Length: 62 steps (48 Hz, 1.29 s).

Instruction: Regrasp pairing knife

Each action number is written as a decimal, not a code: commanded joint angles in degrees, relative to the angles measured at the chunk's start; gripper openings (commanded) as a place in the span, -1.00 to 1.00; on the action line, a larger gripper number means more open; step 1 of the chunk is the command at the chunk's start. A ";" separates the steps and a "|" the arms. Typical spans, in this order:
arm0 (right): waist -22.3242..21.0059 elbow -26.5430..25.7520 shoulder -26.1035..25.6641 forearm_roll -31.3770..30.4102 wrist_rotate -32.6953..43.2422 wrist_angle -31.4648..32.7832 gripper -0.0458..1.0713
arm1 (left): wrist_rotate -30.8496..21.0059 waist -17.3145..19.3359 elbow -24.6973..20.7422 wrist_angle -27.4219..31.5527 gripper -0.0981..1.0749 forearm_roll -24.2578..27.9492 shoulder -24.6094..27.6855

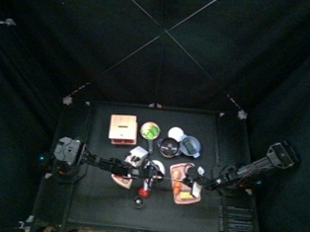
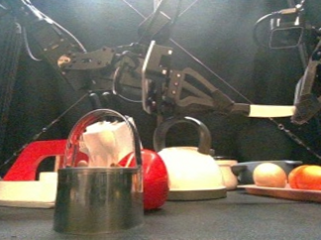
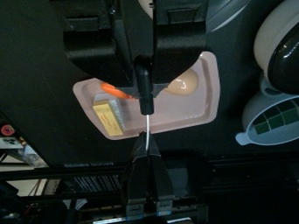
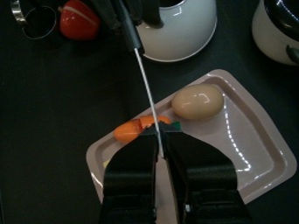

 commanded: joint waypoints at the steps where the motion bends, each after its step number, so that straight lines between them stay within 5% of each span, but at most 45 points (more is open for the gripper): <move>1: 0.09 -0.53 -0.35 0.26 0.00 -0.44 -0.12 | 0.09 -0.62 -1.58 -0.26 -0.30 0.00 0.18; 20: 0.18 1.32 -0.18 4.75 0.00 -2.99 -0.14 | -0.09 -0.79 -2.29 -0.26 -0.30 0.00 1.49; 47: 0.26 -1.67 -0.44 1.23 -0.18 -3.43 -0.14 | 0.44 -3.52 -2.55 0.97 -0.30 0.35 -1.85; 62: 1.49 -0.88 -0.26 3.34 -0.09 -4.04 -0.14 | 0.35 -4.04 -5.01 10.20 -0.30 0.26 -0.79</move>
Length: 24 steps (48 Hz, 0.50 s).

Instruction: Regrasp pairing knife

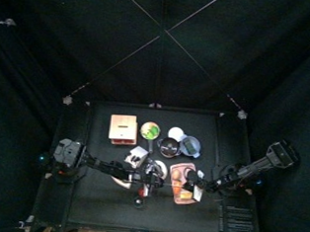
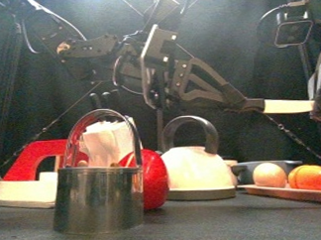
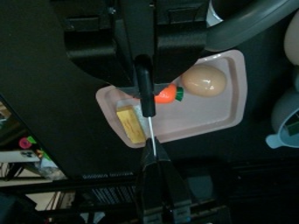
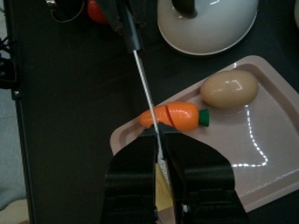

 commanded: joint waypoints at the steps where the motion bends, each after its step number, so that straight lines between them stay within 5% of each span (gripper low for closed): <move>1: -0.18 -0.79 -0.53 0.79 0.09 0.00 -0.14 | 0.09 -1.05 -2.20 3.78 -0.30 0.26 -0.70; 24: 0.09 0.88 0.44 4.22 0.09 -0.26 -0.14 | 0.09 -0.44 -7.56 18.54 -0.30 0.35 0.70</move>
